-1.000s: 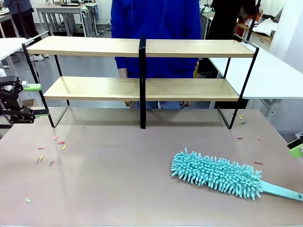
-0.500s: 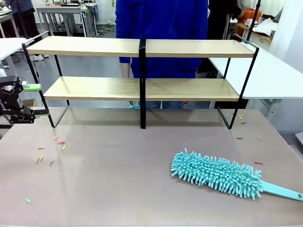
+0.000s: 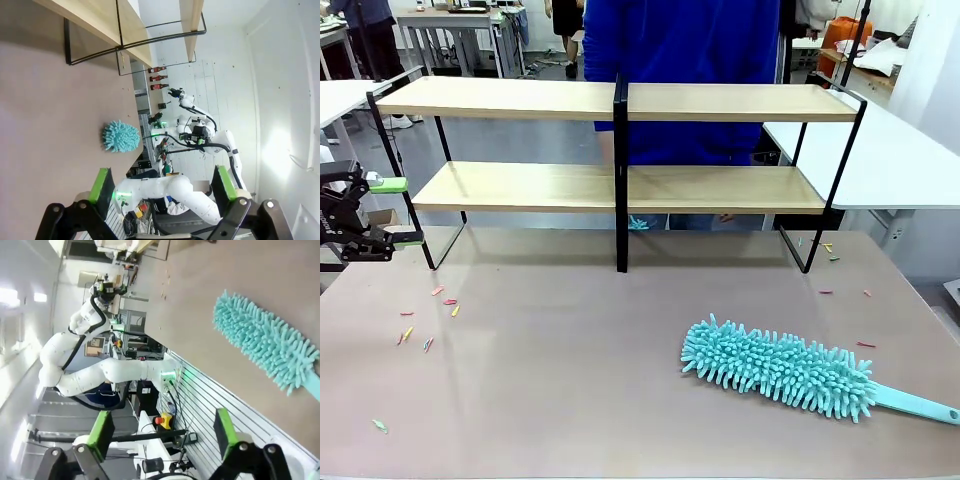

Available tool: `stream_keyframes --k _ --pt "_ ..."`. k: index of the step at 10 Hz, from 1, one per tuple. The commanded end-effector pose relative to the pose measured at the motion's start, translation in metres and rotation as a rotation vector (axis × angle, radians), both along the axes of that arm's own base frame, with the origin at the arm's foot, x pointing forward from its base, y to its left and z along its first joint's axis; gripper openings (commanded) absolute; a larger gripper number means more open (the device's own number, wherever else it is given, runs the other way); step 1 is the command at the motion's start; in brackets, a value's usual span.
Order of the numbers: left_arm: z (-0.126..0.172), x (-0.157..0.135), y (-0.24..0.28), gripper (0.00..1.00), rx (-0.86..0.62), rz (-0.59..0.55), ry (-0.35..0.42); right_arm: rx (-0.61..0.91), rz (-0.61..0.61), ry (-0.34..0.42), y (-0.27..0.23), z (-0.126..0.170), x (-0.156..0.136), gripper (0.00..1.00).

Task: Clean the shelves.
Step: Place the Duster on the table.

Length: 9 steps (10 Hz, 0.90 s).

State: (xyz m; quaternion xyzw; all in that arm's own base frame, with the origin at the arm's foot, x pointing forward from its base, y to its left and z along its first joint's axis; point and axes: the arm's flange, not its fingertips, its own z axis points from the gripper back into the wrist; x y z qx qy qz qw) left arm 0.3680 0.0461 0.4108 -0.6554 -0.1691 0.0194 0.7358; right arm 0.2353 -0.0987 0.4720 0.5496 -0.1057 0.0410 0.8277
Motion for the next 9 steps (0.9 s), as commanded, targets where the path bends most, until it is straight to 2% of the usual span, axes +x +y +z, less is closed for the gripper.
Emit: stream_keyframes --k 1,9 --pt "0.0006 0.0021 -0.0008 1.0 -0.022 0.004 -0.027 0.005 0.06 -0.074 -0.0051 -0.0024 -0.0078 1.0" --pt "0.0006 0.0021 -0.0008 1.0 -0.022 0.004 -0.027 0.005 0.06 -0.074 -0.0051 -0.0024 -0.0078 1.0"
